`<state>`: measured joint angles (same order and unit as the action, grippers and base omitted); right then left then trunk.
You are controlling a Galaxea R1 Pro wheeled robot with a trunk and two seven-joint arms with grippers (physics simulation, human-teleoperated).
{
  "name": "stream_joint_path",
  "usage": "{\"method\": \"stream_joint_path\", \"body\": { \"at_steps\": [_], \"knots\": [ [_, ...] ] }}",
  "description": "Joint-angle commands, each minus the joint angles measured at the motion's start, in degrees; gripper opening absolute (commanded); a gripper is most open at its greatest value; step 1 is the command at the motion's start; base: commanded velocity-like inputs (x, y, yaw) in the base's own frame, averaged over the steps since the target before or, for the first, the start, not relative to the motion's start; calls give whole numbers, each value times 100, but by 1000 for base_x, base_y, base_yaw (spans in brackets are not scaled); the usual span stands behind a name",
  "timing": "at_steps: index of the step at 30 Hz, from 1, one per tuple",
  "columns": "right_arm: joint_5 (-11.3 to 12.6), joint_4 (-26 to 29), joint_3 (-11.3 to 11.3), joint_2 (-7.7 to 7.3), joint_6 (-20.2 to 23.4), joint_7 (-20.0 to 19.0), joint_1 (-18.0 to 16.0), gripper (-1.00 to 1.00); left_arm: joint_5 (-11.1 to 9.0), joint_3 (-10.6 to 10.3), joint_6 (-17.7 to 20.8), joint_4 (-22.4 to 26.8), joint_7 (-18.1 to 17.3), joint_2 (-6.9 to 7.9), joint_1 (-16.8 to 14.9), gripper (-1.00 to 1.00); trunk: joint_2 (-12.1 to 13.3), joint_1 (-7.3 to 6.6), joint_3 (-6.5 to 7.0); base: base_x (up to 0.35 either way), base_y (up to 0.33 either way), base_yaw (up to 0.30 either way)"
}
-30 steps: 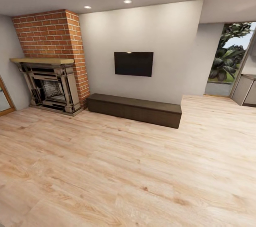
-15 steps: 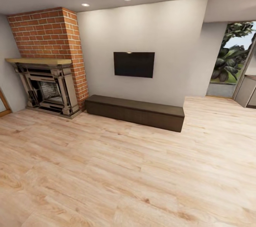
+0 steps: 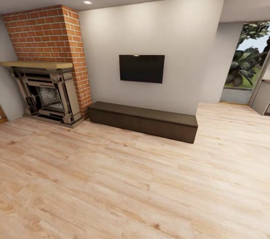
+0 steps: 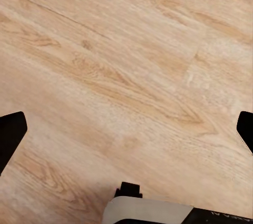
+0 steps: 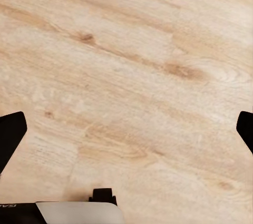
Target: Move the two storage containers from the living room to the garage. In the garage, place one container on the floor and stack the other container on top of it (either order is fine).
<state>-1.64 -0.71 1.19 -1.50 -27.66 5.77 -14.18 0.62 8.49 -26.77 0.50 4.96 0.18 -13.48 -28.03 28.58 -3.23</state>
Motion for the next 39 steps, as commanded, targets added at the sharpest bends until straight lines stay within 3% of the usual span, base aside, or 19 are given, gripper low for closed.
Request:
{"method": "stream_joint_path", "body": {
  "at_steps": [1, 34, 39],
  "knots": [
    [-19, -8, 13, 0, -16, 30, -6, 100, 8, 21, -21, -7, 5, 0, -6, 100, -10, 6, -11, 324, 0, 0],
    [-29, -8, 13, 0, -20, 30, -6, 100, 8, 21, -21, -7, 5, -3, -6, 100, -10, 6, -11, 324, 0, 0],
    [-21, -8, 13, 0, -20, 30, -6, 100, 8, 20, -21, -7, 5, -5, -6, 100, -10, 6, -11, 323, 0, 224]
  ]
}}
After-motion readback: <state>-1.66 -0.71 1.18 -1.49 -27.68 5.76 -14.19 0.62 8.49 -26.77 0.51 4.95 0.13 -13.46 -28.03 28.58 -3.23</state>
